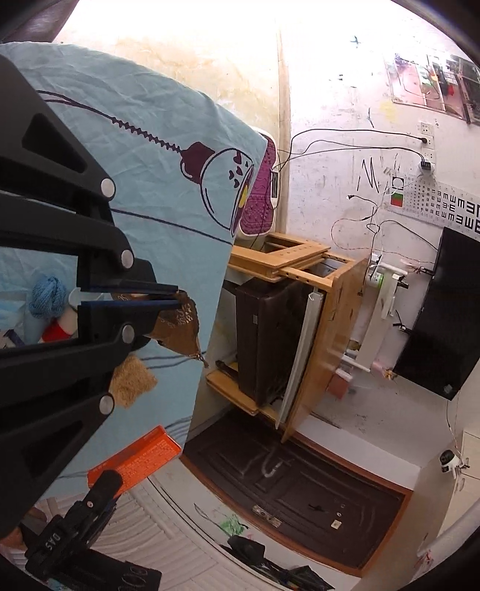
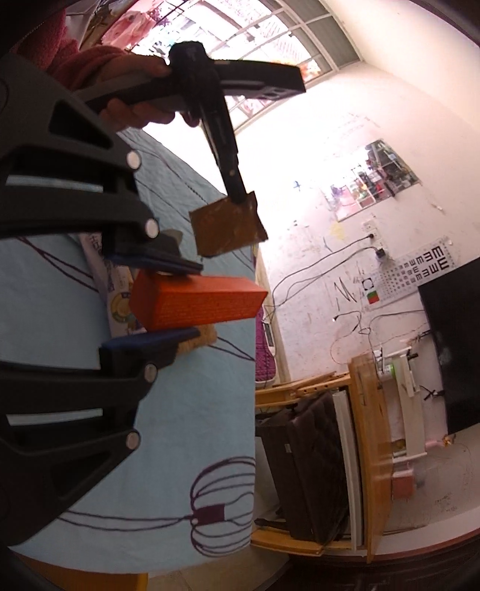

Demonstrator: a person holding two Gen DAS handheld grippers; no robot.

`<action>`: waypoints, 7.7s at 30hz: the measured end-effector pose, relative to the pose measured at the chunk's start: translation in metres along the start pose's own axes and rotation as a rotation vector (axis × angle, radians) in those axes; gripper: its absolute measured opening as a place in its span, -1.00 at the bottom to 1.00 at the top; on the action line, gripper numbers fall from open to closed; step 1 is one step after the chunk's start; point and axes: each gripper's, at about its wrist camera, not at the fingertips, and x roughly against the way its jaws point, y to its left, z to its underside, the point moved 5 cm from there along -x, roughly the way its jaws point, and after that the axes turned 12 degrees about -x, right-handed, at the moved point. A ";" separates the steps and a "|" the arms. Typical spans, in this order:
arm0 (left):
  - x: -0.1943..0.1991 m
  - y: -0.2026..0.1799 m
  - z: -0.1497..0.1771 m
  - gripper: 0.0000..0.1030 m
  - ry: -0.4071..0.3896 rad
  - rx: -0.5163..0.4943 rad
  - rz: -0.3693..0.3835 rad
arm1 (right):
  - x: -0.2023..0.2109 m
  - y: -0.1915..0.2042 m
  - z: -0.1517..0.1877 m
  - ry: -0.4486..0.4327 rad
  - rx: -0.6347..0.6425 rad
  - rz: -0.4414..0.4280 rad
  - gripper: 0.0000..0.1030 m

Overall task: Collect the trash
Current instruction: 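Grasp the brown snack wrapper with the left tool while the right tool grasps the orange box, then carry the brown wrapper and orange box toward the orange bucket, then open both tools to drop the wrapper and box into the bucket, then move both open tools back over the remaining trash on the bed, then grasp the blue yarn ball with the left tool while the right tool grasps the tan sponge, then carry the yarn ball and sponge over the orange bucket, then open both tools to drop the yarn ball and sponge into the bucket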

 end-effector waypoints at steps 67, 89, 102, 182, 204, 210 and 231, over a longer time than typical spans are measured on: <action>-0.123 -0.408 0.071 0.84 0.220 -0.456 0.400 | 0.144 -0.317 0.054 -0.224 -0.453 0.456 0.09; -0.047 -0.224 0.039 0.84 0.091 -0.275 0.185 | 0.106 -0.185 0.005 -0.206 -0.198 0.332 0.38; -0.007 -0.038 0.047 0.85 0.103 -0.134 -0.055 | 0.007 -0.063 -0.005 -0.044 0.033 0.226 0.53; 0.017 -0.147 0.037 -0.52 -0.024 -0.359 0.073 | 0.054 -0.095 -0.028 -0.254 0.045 0.390 -0.24; -0.068 -0.378 0.043 -0.52 0.205 -0.474 0.431 | 0.144 -0.271 0.025 -0.258 -0.246 0.559 -0.24; -0.092 -0.420 0.058 -0.52 0.240 -0.506 0.452 | 0.142 -0.295 0.040 -0.233 -0.294 0.555 -0.24; -0.102 -0.400 0.073 0.46 0.259 -0.444 0.426 | 0.144 -0.300 0.046 -0.225 -0.341 0.482 0.29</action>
